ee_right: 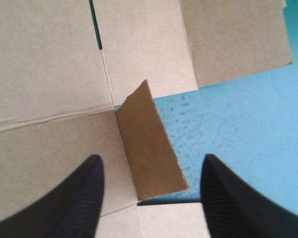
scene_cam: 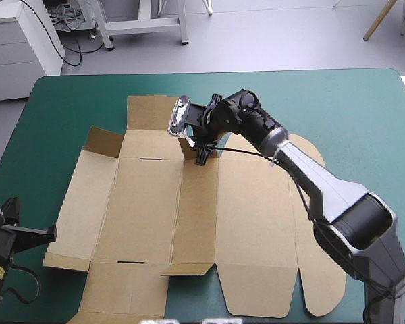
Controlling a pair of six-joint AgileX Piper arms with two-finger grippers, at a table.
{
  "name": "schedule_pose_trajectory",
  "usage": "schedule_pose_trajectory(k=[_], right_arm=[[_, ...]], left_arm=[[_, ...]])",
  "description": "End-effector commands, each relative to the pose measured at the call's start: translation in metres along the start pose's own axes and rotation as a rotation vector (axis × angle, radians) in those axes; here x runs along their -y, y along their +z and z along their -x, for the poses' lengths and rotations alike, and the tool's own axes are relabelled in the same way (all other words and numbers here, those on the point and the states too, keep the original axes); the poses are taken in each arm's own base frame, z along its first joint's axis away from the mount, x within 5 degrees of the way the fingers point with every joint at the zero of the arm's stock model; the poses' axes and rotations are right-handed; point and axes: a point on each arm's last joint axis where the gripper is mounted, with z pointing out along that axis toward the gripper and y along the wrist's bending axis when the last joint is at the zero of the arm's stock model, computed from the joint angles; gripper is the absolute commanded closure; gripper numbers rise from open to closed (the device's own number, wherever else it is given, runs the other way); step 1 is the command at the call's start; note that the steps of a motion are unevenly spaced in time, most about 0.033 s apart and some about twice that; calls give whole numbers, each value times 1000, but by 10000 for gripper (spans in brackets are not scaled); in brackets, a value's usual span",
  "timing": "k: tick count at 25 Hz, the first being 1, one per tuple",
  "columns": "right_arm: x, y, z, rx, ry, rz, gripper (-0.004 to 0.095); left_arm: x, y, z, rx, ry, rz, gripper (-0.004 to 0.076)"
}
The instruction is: Fold the box
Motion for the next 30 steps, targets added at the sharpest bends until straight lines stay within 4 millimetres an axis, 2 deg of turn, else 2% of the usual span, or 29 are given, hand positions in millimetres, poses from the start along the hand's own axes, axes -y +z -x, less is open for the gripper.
schedule_pose_trajectory(k=[1, 2, 4, 7, 8, 10, 13, 17, 20, 25, 30], right_arm=[[13, -70, 16, 127, 91, -118, 804], [13, -74, 17, 140, 104, -127, 925], [16, -78, 19, 167, 194, -142, 908], [21, -79, 15, 160, 428, -189, 908], [25, -80, 12, 143, 497, -233, 908], [36, -93, 0, 82, 585, -367, 908], [37, -108, -13, 28, 624, -353, 908], [30, -127, -37, 36, 698, -328, 918], [15, -140, -59, 66, 747, -324, 919], [-24, -169, -91, 128, 789, -342, 922], [-61, -191, -120, 160, 838, -344, 922]], left_arm=[[0, -3, 15, 108, 19, -13, 683], [0, -3, 15, 109, 25, -9, 649], [0, -3, 15, 106, 26, -7, 499], [-1, -3, 15, 109, 34, -1, 181], [0, -3, 15, 105, 29, -4, 135], [0, -2, 12, 75, 11, -9, 125], [0, 1, 20, 73, 34, 1, 125], [2, 8, 43, 61, 99, 2, 125], [5, 17, 59, 45, 133, 2, 126], [13, 42, 82, 11, 174, -4, 126], [22, 69, 93, -23, 234, -14, 126]])
